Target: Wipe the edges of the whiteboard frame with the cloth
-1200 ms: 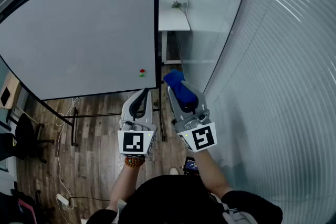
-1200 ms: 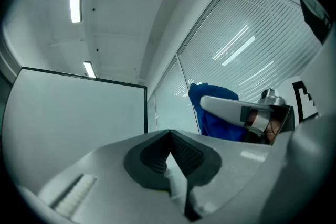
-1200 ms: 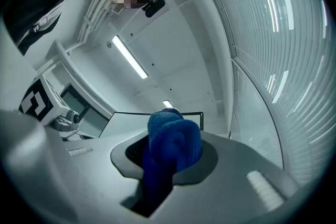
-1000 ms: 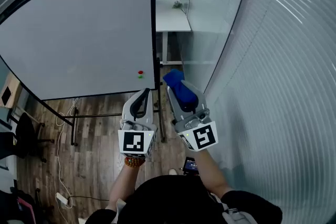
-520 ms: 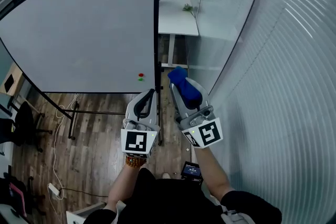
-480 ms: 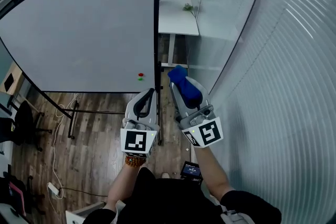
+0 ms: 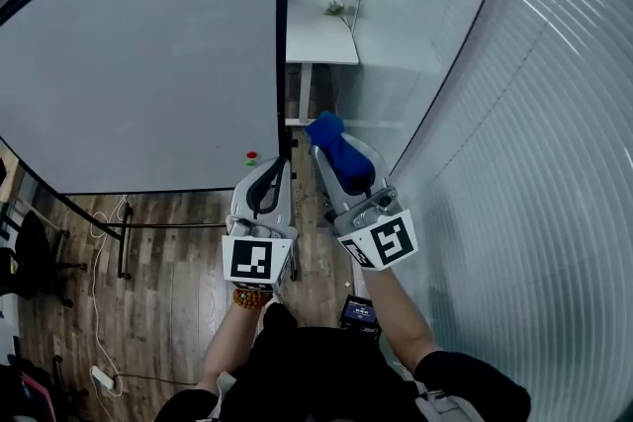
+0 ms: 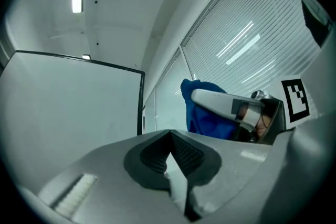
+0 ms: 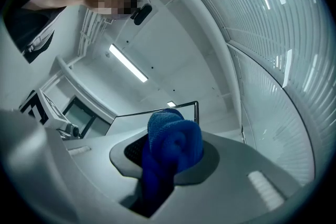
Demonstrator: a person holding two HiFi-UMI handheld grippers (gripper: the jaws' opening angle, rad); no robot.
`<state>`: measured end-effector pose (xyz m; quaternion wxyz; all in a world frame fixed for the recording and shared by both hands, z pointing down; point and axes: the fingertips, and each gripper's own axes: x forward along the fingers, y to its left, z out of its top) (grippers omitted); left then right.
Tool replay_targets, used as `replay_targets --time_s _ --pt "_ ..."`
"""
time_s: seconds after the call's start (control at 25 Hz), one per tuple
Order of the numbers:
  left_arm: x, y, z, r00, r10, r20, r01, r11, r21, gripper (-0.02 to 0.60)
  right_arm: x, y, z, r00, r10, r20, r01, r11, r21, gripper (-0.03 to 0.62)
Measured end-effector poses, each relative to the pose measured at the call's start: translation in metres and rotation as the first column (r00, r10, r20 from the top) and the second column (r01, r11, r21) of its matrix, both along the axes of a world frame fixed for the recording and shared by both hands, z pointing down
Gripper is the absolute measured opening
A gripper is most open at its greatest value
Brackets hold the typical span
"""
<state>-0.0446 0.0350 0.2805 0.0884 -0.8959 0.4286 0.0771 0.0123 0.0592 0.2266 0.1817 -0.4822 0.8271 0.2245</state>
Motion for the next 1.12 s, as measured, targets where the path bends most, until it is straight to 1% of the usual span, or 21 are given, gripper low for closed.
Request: replay_targets --time_s 0.12,0.28,0.44,0.6,0.72,0.92,1.12 --pt "0.004 -0.032 0.001 0.999 0.031 -0.011 -0.031 0.999 0.017 0.0 0.001 -0.032 0.001 1.0 0.015 -0.01 -0.015 1.0 0.003 0.114" --pt "-0.005 -0.082 -0.018 0.999 0.04 -0.017 -0.04 0.999 0.022 0.0 -0.007 -0.081 -0.018 1.0 0.024 -0.017 -0.024 1.0 0.011 0.114" --pt "-0.017 -0.095 -0.017 0.998 0.068 -0.012 -0.068 0.997 0.036 0.0 -0.021 -0.096 -0.02 0.999 0.029 -0.021 -0.029 0.999 0.031 0.114" --pt "-0.019 -0.119 -0.01 0.996 0.09 0.001 -0.09 0.995 0.042 0.0 -0.017 -0.126 -0.023 1.0 0.021 -0.009 -0.021 0.999 0.044 0.114" --pt "-0.02 -0.132 -0.013 0.996 0.09 -0.008 -0.09 0.995 0.032 0.0 -0.007 -0.146 -0.036 1.0 -0.009 0.015 0.008 0.998 0.065 0.114" --pt "-0.013 -0.153 -0.014 0.997 0.072 -0.013 -0.071 0.997 0.022 0.0 0.016 -0.177 -0.072 0.996 -0.075 0.052 0.068 0.99 0.127 0.114" --pt "0.007 -0.168 -0.003 0.998 0.055 0.0 -0.055 0.998 0.027 0.0 0.036 -0.201 -0.1 0.977 -0.189 0.102 0.168 0.969 0.18 0.114"
